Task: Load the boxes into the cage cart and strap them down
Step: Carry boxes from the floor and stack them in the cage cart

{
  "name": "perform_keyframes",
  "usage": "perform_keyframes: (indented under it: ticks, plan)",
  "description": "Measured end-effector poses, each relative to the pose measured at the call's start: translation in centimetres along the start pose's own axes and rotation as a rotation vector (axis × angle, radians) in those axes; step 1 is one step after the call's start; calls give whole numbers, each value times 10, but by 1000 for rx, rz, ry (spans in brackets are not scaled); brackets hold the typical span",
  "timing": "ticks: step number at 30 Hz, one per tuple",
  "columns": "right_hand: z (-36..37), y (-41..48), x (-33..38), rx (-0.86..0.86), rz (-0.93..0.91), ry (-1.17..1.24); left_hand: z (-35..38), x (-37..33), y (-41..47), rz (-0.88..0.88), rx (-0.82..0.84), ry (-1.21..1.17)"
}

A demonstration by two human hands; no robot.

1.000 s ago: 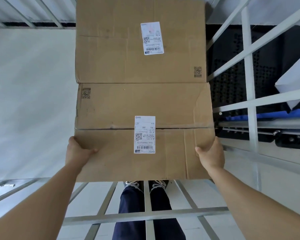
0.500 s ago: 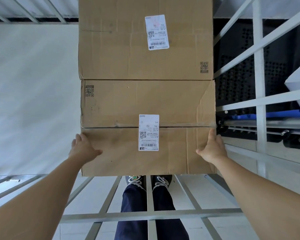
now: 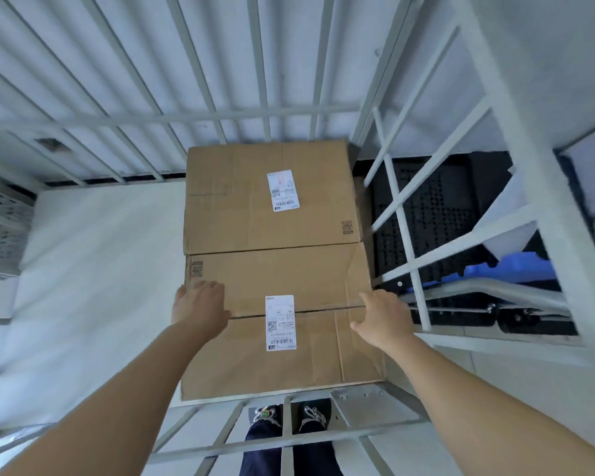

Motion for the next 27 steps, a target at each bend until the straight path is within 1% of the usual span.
perform_keyframes:
  ticks: [3,6,11,16,20,27]
  plan:
    - [-47,-33,4,-82,-31,-51,-54,-18,-23,59,-64,56]
    - [-87,-67,5,-169,-55,-53,-102,-35,-49,115,-140,55]
    - [-143,-128,0,-338,-24,-20,-166,-55,-90,227,-273,23]
    - [-183,-201,-5,-479,75,3,-221,-70,-134,387,-425,82]
    - [-198,-266,-12,-550,183,11,-258,-83,-177,510,-486,93]
    - [-208,-380,-37,-642,375,50,-301,-125,-267,744,-648,267]
Point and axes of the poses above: each hand's wrist, its own y-axis towards the middle knuckle, its own z-axis out of the palm, x = y × z, the point moved 4 cm from there along y, towards the middle knuckle, and after that the axes turned 3 degrees about -y, right-handed, at the moved point
